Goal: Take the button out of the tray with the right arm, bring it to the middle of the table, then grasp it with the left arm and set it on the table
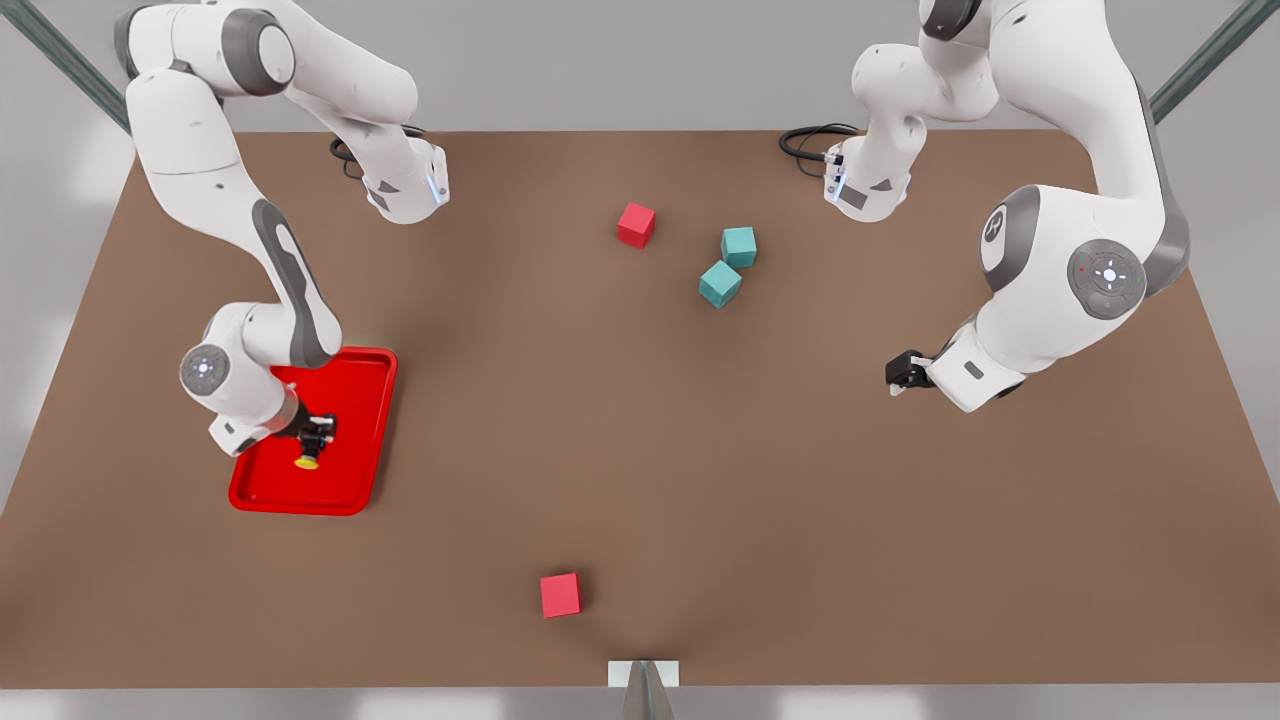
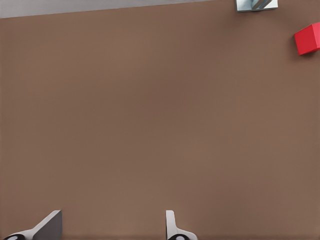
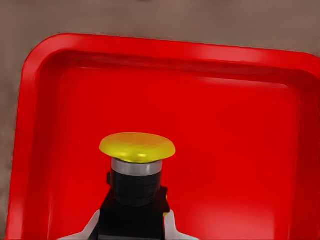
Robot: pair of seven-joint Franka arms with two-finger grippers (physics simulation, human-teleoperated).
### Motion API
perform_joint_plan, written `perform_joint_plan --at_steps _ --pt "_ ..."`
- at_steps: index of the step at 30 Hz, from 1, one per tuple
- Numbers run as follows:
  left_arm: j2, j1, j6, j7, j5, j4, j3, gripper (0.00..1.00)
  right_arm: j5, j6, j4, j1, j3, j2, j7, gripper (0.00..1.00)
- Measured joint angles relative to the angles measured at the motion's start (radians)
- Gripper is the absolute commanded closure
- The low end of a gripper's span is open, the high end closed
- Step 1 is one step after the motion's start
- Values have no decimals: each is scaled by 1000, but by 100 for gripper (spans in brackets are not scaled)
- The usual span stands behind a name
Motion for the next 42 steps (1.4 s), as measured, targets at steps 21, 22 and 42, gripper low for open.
perform_joint_plan --at_steps 21,22,42 --pt "1 -2 -4 0 2 0 -13 0 2 -275 465 451 90 126 283 57" --pt "1 -2 -4 0 3 0 -13 0 2 -290 485 483 89 143 313 57" --pt "2 -2 -7 -2 3 0 -15 0 -10 -509 1090 874 54 644 968 38"
